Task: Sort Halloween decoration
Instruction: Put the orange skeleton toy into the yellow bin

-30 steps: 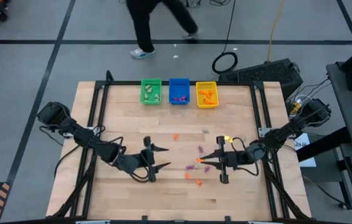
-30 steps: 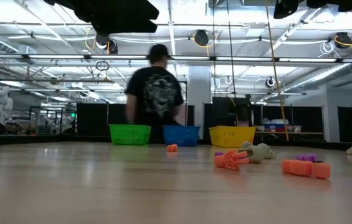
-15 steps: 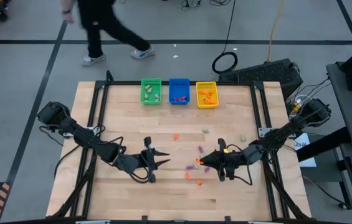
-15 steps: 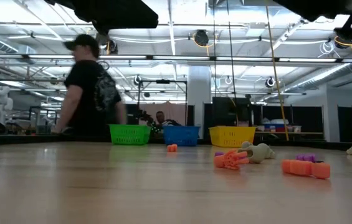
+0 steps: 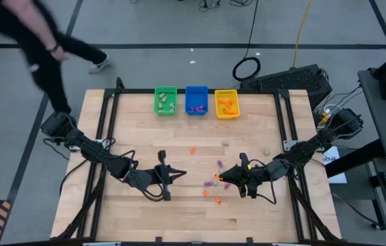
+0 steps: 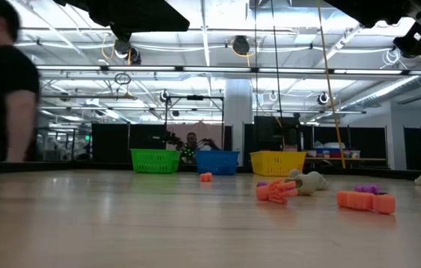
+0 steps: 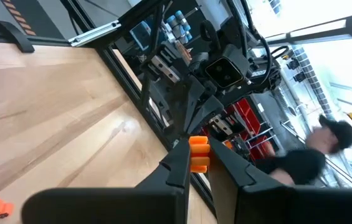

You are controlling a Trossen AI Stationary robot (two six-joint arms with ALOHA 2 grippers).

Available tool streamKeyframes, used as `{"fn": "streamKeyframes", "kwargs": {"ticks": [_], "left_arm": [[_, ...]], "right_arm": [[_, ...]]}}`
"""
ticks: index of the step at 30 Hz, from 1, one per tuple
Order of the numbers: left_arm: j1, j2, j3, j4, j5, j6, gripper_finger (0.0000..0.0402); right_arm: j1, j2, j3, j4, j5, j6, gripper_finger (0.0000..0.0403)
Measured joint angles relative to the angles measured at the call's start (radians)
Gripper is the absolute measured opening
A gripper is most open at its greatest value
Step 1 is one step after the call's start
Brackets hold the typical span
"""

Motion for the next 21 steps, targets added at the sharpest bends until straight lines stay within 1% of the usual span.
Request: {"fn": "streamKeyframes", "kwargs": {"ticks": [5, 7, 14, 21], "left_arm": [[0.0, 0.0, 0.0, 0.0, 0.0, 0.0, 0.0001], [0.0, 0.0, 0.0, 0.0, 0.0, 0.0, 0.0001], [0.0, 0.0, 0.0, -0.002, 0.0, -0.002, 0.0001], [0.0, 0.0, 0.0, -0.003, 0.0, -0.002, 0.0001]], "right_arm": [[0.0, 0.0, 0.0, 0.0, 0.0, 0.004, 0.0027], [0.0, 0.0, 0.0, 0.0, 0.0, 0.045, 0.0027], [0.0, 0.0, 0.0, 0.0, 0.0, 0.25, 0.0027], [0.0, 0.0, 0.0, 0.0, 0.0, 0.58, 0.0027]]}}
